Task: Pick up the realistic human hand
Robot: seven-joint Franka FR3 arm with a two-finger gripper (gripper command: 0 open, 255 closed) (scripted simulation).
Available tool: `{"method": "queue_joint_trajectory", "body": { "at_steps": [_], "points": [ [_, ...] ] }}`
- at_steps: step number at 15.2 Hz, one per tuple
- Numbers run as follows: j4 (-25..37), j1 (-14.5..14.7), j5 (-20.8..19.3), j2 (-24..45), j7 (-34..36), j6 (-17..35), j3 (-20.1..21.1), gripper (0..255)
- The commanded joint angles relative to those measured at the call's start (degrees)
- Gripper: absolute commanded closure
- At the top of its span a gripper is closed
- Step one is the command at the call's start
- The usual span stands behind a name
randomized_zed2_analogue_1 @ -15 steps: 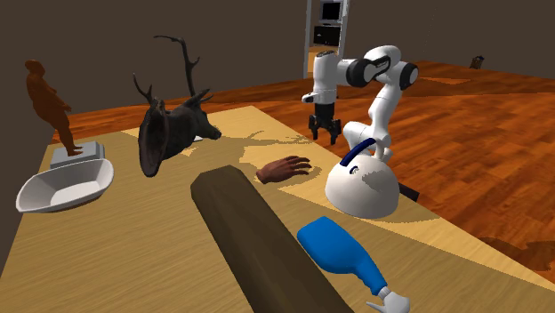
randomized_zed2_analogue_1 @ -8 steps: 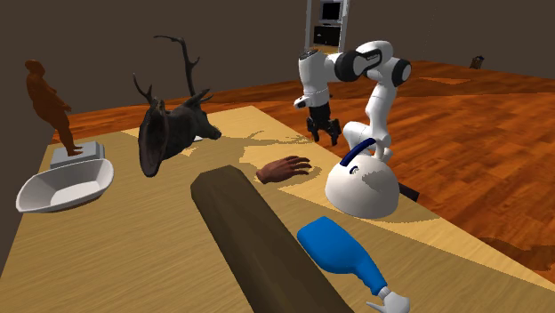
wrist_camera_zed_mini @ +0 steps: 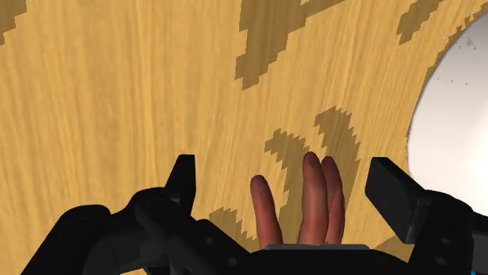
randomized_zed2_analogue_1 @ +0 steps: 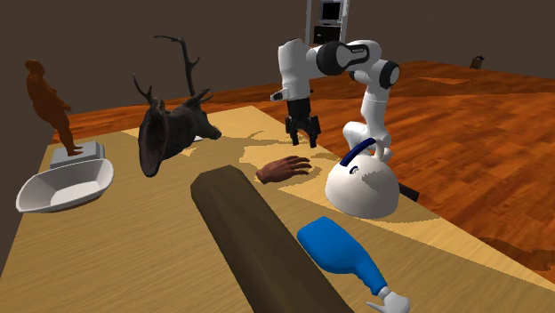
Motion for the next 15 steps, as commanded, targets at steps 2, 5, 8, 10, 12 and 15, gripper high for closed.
{"method": "queue_joint_trajectory", "body": {
  "at_steps": [2, 5, 8, 10, 12, 15],
  "points": [
    [10.1, 0.0, 2.1, 7.4, 1.1, -2.4, -0.3, 0],
    [21.5, -0.2, 4.3, 15.2, 2.7, -5.8, -0.3, 0],
    [17.9, -0.1, 4.2, 14.2, 1.9, -3.3, -0.2, 0],
    [15.7, 0.0, 4.2, 13.7, 1.3, -1.6, -0.2, 0],
    [13.5, 0.0, 4.2, 13.2, 0.8, 0.0, -0.2, 0],
    [12.9, 0.1, 4.2, 13.1, 0.6, 0.4, -0.2, 0]
  ]
}}
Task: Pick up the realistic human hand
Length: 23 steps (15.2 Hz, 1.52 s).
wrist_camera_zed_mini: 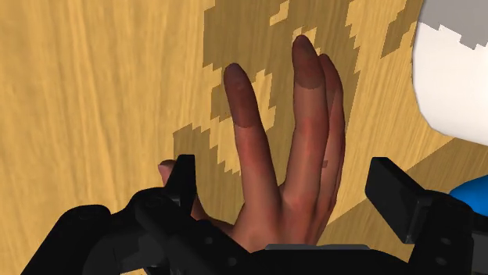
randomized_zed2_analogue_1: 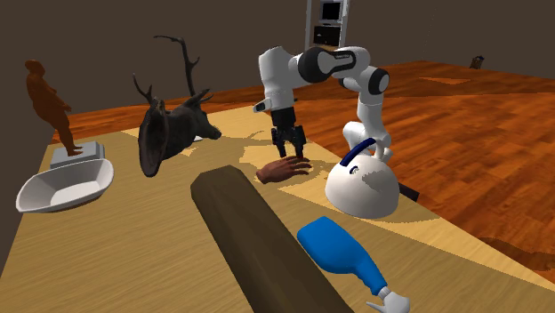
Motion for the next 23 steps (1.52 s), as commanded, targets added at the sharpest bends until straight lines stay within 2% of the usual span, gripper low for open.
{"method": "queue_joint_trajectory", "body": {
  "at_steps": [1, 10, 23],
  "points": [
    [-0.2, 0.0, 0.0, 0.0, 0.0, 0.2, 0.0, 255],
    [-0.3, 0.0, 0.0, -0.1, 0.0, 0.2, 0.0, 255],
    [15.8, -0.6, 0.3, 4.3, 3.7, -10.9, -0.1, 255]
  ]
}}
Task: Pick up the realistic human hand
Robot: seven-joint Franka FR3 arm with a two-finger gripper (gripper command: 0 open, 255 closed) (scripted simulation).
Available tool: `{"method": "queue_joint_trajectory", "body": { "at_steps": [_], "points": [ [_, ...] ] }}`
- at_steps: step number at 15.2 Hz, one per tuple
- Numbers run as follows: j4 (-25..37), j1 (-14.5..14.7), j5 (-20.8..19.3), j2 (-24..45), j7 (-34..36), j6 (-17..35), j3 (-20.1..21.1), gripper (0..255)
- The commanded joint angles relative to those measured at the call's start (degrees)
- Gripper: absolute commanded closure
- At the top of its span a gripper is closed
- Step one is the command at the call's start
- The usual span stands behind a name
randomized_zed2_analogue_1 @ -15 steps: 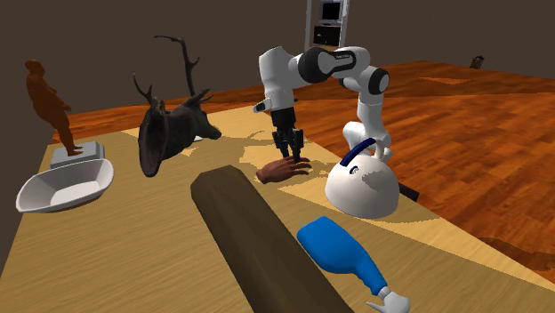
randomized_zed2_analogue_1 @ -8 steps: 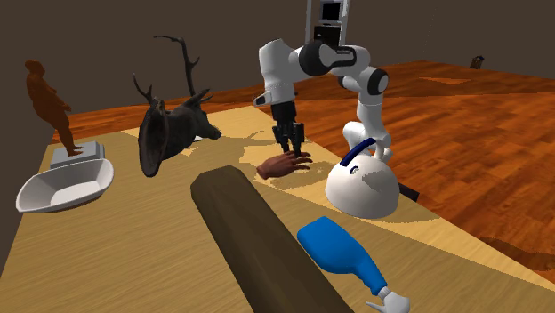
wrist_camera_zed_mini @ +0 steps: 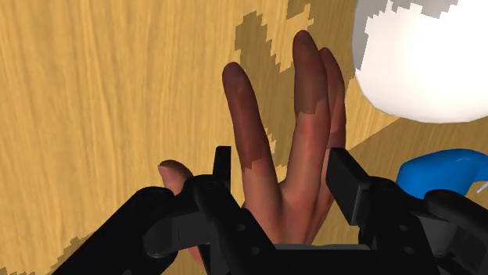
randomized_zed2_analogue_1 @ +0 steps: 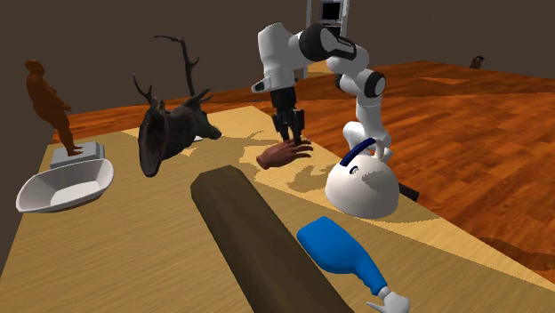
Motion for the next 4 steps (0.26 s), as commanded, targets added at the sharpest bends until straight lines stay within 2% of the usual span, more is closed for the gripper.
{"method": "queue_joint_trajectory", "body": {
  "at_steps": [1, 4],
  "points": [
    [2.9, -0.1, 0.1, 0.9, 0.7, -1.9, 0.0, 255],
    [4.8, -0.2, 0.2, 1.6, 1.1, -3.0, 0.0, 255]
  ]
}}
